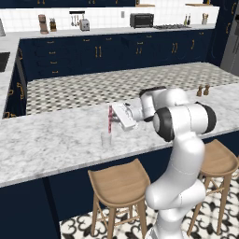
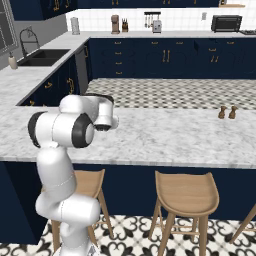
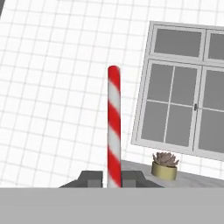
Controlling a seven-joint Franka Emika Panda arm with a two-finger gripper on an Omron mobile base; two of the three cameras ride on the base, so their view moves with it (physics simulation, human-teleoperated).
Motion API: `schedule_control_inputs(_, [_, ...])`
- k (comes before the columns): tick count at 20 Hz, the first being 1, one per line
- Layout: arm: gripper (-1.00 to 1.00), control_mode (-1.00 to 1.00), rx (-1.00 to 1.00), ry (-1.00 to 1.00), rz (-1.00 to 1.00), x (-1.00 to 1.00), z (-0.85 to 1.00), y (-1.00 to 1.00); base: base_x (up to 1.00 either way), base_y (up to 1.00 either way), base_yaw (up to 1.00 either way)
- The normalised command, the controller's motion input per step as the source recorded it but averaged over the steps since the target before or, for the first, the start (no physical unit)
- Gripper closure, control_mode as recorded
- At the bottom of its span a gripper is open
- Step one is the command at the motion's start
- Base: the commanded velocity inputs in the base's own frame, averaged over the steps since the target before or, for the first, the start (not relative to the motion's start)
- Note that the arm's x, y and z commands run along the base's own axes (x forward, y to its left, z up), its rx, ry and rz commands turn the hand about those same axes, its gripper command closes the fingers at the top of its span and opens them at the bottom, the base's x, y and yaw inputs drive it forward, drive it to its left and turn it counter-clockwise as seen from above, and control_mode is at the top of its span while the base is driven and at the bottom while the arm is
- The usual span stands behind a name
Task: Take a straw from the drawer in front and place it inside the glass cup on the dining counter.
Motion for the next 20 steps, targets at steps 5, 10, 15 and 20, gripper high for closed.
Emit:
schedule_control_inputs(5, [1.00,-1.00,0.00,0.00,0.00,0.06,0.06,0.00,0.00,0.00,0.00])
schedule_control_inputs(10, [1.00,-1.00,0.00,0.00,0.00,0.17,-0.34,0.00,0.00,0.00,0.00])
schedule_control_inputs(15, [1.00,-1.00,0.00,0.00,0.00,0.31,-0.37,0.00,0.00,0.00,0.00])
schedule_control_inputs(20, [1.00,-1.00,0.00,0.00,0.00,0.33,-0.02,0.00,0.00,0.00,0.00])
